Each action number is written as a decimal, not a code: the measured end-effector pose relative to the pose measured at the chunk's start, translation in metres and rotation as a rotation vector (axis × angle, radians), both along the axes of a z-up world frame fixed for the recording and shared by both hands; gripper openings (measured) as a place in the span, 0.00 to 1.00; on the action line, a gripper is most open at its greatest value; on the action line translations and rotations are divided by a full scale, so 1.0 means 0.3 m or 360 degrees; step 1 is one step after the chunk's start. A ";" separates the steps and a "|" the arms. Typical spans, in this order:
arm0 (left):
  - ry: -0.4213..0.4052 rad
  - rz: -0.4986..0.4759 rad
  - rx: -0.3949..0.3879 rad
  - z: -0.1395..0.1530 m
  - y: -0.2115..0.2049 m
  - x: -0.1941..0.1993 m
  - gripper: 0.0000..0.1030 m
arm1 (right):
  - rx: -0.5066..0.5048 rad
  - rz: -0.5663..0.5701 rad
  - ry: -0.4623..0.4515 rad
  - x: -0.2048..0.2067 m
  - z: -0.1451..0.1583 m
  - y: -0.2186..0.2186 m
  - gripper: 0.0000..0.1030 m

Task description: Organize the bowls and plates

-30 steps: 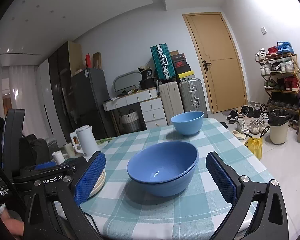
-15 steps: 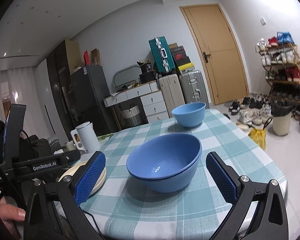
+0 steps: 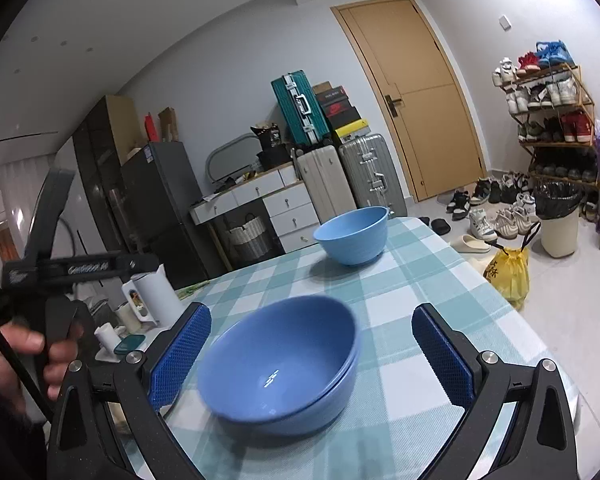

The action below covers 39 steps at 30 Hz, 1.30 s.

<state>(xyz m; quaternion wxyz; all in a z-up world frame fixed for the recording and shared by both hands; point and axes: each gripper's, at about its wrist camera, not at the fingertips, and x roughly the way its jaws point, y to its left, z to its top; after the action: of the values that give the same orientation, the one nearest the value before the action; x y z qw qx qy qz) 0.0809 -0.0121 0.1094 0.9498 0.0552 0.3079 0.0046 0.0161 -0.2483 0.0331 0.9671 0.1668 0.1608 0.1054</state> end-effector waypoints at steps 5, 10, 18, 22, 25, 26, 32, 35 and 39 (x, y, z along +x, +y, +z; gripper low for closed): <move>0.0115 -0.0163 0.0045 0.043 -0.069 0.213 1.00 | 0.0019 -0.0022 0.0024 0.099 0.022 -0.079 0.99; 0.0348 -0.0187 -0.0176 0.041 -0.085 0.454 1.00 | 0.0006 -0.0043 -0.0077 0.172 0.075 -0.152 0.99; 0.0744 -0.0096 -0.0556 -0.082 -0.120 0.842 0.98 | 0.0111 -0.0029 -0.0078 0.266 0.008 -0.209 0.99; 0.0772 -0.0055 -0.0505 -0.134 -0.174 0.926 0.98 | 0.0156 -0.0012 -0.0042 0.290 -0.027 -0.231 0.99; 0.0756 -0.0009 -0.0452 -0.133 -0.197 0.993 0.98 | 0.0151 -0.0006 -0.0061 0.300 -0.007 -0.244 0.99; 0.0718 -0.0009 -0.0405 -0.121 -0.213 1.016 0.98 | 0.0140 0.0004 -0.0079 0.304 0.008 -0.242 0.99; 0.0645 -0.0171 -0.0019 -0.101 -0.375 1.129 0.98 | 0.0012 0.0019 -0.0246 0.419 0.224 -0.283 0.99; 0.0673 -0.0184 0.0106 -0.138 -0.412 1.184 0.99 | -0.0009 0.0063 -0.0246 0.556 0.306 -0.303 0.99; 0.0760 -0.0144 0.0163 -0.201 -0.415 1.251 0.98 | 0.0038 0.0050 -0.0058 0.789 0.304 -0.317 0.99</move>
<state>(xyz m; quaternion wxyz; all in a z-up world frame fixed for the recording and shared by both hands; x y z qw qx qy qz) 0.4561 -0.1367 0.0489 0.8454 0.1165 0.5201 -0.0355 0.2528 -0.3434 0.1242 0.9661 0.1737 0.1443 0.1254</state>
